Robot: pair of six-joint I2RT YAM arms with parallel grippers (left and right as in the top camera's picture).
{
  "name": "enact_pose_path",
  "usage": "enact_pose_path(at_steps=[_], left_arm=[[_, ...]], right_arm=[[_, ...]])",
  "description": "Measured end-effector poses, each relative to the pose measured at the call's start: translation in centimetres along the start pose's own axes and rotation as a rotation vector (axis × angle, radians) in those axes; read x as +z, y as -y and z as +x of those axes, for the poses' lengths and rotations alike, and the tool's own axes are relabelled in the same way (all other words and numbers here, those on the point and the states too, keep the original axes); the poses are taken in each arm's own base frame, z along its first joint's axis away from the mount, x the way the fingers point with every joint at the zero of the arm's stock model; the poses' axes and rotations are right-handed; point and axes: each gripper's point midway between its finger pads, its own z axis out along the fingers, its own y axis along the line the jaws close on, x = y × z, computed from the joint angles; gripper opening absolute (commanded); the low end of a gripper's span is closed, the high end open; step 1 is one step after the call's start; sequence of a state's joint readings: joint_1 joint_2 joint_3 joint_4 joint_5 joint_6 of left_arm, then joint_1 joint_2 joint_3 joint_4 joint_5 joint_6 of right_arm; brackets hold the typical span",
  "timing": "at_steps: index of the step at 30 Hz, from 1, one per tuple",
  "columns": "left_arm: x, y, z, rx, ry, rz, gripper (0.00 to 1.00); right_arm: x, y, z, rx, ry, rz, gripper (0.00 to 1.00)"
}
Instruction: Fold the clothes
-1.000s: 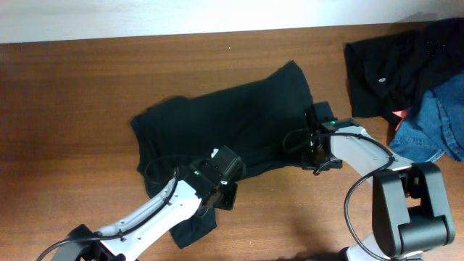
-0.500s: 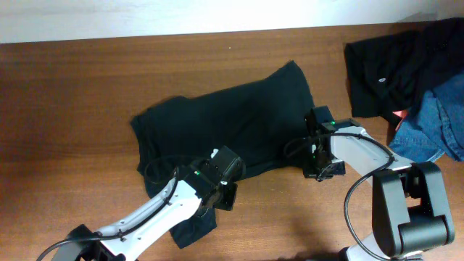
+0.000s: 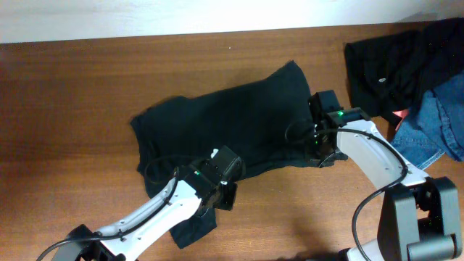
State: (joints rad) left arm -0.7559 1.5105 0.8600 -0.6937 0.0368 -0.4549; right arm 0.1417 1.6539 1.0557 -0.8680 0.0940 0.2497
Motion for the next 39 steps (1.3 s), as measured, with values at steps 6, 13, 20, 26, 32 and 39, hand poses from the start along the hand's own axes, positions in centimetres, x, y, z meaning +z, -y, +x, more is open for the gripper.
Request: enact_pose_path(at_steps=[6,13,20,26,32,39], left_arm=[[0.0,0.0,-0.1,-0.006,0.003,0.002,0.01],[0.0,0.0,-0.1,-0.003,0.003,0.001,0.01],[0.0,0.0,-0.1,-0.003,0.003,0.000,0.01],[0.0,0.0,-0.1,-0.003,0.003,0.001,0.01],[0.0,0.0,-0.1,-0.003,0.003,0.000,0.01],[0.0,0.0,-0.1,-0.003,0.003,0.000,0.01]], right_arm=[[1.2,-0.3,-0.8,0.005,0.059,-0.011,0.04],[3.1,0.0,0.9,0.002,0.042,-0.007,0.04],[4.4,0.6,2.9,-0.003,0.010,0.015,0.04],[4.4,2.7,5.5,0.023,-0.101,0.064,0.04],[4.3,4.0,6.2,0.046,-0.143,0.059,0.04],[0.2,2.9,2.1,0.034,0.021,-0.019,0.04]])
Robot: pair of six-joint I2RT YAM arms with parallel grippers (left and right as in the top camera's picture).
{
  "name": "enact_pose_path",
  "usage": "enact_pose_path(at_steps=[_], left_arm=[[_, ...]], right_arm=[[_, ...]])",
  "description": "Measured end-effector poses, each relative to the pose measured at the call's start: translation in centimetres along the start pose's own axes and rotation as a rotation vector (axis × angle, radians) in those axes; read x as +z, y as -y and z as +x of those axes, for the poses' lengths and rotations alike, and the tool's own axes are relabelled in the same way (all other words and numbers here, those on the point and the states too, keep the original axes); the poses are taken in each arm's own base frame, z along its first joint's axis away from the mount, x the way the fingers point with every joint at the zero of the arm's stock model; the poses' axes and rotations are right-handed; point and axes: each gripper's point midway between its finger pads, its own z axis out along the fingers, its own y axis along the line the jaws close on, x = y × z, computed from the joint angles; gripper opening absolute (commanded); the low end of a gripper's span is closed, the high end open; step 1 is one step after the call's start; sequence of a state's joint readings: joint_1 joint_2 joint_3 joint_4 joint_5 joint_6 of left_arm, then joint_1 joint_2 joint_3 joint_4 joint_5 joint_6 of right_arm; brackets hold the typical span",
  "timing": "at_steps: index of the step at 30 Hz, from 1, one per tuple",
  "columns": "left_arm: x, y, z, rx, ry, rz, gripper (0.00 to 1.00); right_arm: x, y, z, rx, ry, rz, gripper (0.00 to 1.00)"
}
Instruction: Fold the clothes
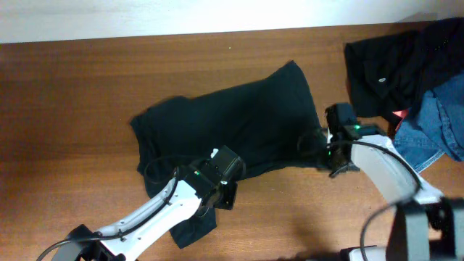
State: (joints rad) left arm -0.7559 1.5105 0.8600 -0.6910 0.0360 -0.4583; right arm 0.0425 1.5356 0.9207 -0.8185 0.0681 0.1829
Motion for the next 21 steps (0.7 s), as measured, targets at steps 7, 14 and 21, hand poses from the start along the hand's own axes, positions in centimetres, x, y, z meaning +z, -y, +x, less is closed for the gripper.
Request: enact_pose_path(at_steps=[7,14,21], left_arm=[[0.0,0.0,0.0,0.000,0.001,0.000,0.01],[0.0,0.0,0.0,0.000,0.000,0.000,0.01],[0.0,0.0,0.0,0.000,0.000,0.000,0.01]], right_arm=[[-1.5,-1.8,-3.0,0.001,0.124,-0.104,0.04],[1.2,-4.0,-2.7,-0.006,0.047,-0.205,0.04],[2.7,-4.9,-2.2,-0.042,0.001,-0.251,0.04]])
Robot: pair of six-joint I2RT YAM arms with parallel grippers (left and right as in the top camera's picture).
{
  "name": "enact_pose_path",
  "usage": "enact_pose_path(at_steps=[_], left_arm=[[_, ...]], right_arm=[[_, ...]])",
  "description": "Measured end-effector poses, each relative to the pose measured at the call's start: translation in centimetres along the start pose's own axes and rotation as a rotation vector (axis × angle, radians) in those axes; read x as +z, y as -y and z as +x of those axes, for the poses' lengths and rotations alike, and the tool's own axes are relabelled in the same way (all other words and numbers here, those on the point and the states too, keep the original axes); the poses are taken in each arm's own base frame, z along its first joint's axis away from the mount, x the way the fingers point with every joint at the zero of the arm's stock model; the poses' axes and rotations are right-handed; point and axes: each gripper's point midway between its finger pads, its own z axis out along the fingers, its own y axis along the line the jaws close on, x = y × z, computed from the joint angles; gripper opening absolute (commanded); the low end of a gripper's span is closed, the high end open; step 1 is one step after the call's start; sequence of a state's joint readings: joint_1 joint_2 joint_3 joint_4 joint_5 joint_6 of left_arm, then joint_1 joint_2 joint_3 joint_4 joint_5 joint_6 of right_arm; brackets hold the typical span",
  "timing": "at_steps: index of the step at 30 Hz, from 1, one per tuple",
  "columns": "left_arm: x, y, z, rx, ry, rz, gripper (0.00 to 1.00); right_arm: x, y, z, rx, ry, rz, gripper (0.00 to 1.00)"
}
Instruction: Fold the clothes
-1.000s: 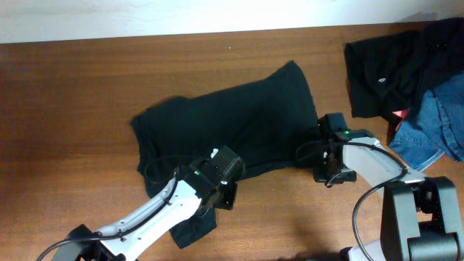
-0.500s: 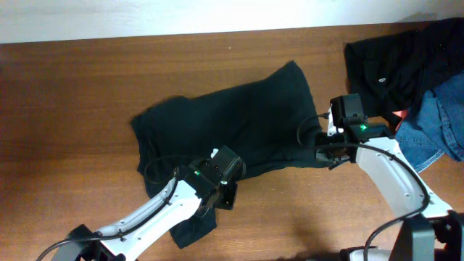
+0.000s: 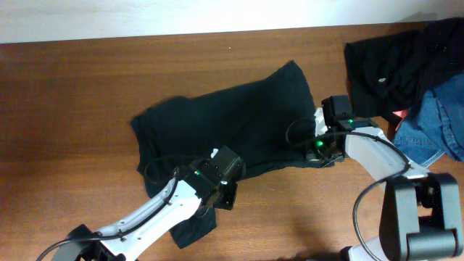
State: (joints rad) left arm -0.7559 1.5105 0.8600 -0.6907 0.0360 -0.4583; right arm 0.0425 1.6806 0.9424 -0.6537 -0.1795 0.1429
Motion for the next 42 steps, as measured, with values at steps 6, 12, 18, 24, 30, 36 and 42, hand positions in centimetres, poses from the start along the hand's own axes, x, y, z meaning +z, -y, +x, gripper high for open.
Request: enact_pose_path(at_steps=[6,12,18,24,30,36,42], left_arm=[[0.0,0.0,0.0,0.000,0.000,0.000,0.01],[0.0,0.0,0.0,0.000,0.000,0.000,0.01],[0.0,0.0,0.0,0.000,0.000,-0.001,0.01],[0.0,0.0,0.0,0.000,0.000,-0.003,0.01],[0.0,-0.1,0.1,0.000,-0.003,-0.004,0.00],[0.0,-0.8,1.2,0.000,-0.047,-0.034,0.01],[-0.5,-4.2,2.7,-0.087,-0.109,-0.164,0.01]], right_arm=[[1.3,-0.2,0.8,-0.040,-0.054,-0.027,0.04],[1.7,-0.1,1.1,-0.053,-0.051,-0.030,0.04],[1.4,0.7,2.6,-0.047,-0.106,0.013,0.04],[0.9,1.7,4.8,-0.037,-0.196,0.064,0.04],[0.7,2.0,5.5,-0.035,-0.223,0.083,0.04],[0.8,2.0,5.4,-0.036,-0.216,0.083,0.04],[0.8,2.0,5.3,-0.037,-0.211,0.082,0.04]])
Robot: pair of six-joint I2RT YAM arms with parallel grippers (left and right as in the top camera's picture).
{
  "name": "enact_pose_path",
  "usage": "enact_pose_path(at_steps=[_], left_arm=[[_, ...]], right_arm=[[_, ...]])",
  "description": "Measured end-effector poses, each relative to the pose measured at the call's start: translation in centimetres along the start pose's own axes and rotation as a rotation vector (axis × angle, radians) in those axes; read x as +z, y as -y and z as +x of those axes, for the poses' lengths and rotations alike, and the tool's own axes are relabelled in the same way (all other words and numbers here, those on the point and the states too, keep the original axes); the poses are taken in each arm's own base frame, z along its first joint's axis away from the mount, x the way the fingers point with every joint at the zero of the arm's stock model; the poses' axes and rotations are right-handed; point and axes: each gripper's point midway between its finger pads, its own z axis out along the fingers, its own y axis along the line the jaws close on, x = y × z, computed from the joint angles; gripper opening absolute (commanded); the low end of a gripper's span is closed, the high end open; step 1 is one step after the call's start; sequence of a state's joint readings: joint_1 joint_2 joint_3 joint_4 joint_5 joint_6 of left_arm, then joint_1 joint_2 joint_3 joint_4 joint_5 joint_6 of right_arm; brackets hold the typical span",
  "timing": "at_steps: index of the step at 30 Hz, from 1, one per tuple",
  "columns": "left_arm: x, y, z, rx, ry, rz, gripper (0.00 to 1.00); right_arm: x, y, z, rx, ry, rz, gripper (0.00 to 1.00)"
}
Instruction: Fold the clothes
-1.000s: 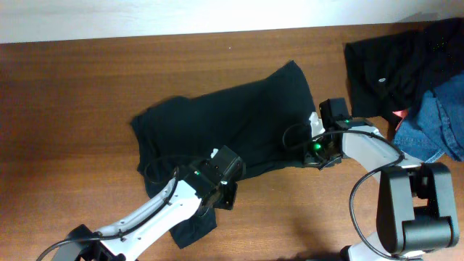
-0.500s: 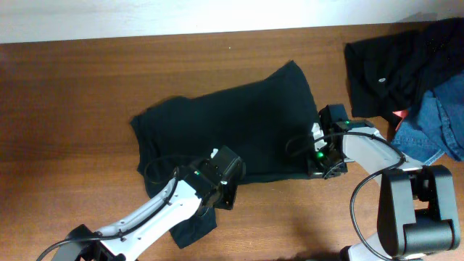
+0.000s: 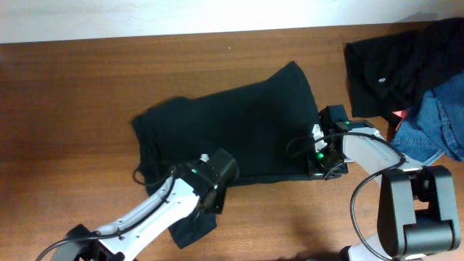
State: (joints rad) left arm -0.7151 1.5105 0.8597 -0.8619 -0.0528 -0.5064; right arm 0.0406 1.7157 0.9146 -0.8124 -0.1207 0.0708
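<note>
A dark green garment (image 3: 232, 127) lies spread flat across the middle of the wooden table (image 3: 72, 87), one end flap hanging toward the front left. My left gripper (image 3: 212, 183) sits at its near hem and appears shut on the cloth. At the garment's near right corner, my right gripper (image 3: 319, 165) also appears shut on the cloth. The wrist housings hide the fingertips of both. Between the two grippers the near hem runs almost straight.
A heap of other clothes fills the back right corner: a black garment (image 3: 384, 65) and blue jeans (image 3: 435, 123) with a bit of red beside them. The right arm's base stands at the front right edge.
My right gripper has come nearer the front, from the garment's right edge to its near right corner. The left gripper has shifted slightly left and turned. The near hem now lies straighter and lower.
My left gripper rested on the near hem through all the earlier moments. The right gripper stood at the garment's right edge, then a little right and forward of it, then back at the edge. Now both sit on the near hem, which has been drawn straighter.
</note>
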Motion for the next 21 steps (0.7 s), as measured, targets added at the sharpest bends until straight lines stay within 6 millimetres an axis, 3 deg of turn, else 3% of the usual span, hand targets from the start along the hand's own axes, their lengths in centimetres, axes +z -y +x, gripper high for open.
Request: enact_pose_path(at_steps=[4,9,21], left_arm=[[0.2,-1.6,-0.6,-0.094,0.011,-0.037,0.00],[1.5,-1.5,-0.6,-0.133,0.036,-0.011,0.01],[3.1,-1.5,2.9,-0.158,-0.089,0.030,0.01]], right_arm=[[0.0,0.0,0.0,0.001,0.002,0.000,0.04],[0.0,0.0,0.0,0.000,0.002,0.000,0.04],[0.0,0.0,0.0,0.000,0.003,0.000,0.04]])
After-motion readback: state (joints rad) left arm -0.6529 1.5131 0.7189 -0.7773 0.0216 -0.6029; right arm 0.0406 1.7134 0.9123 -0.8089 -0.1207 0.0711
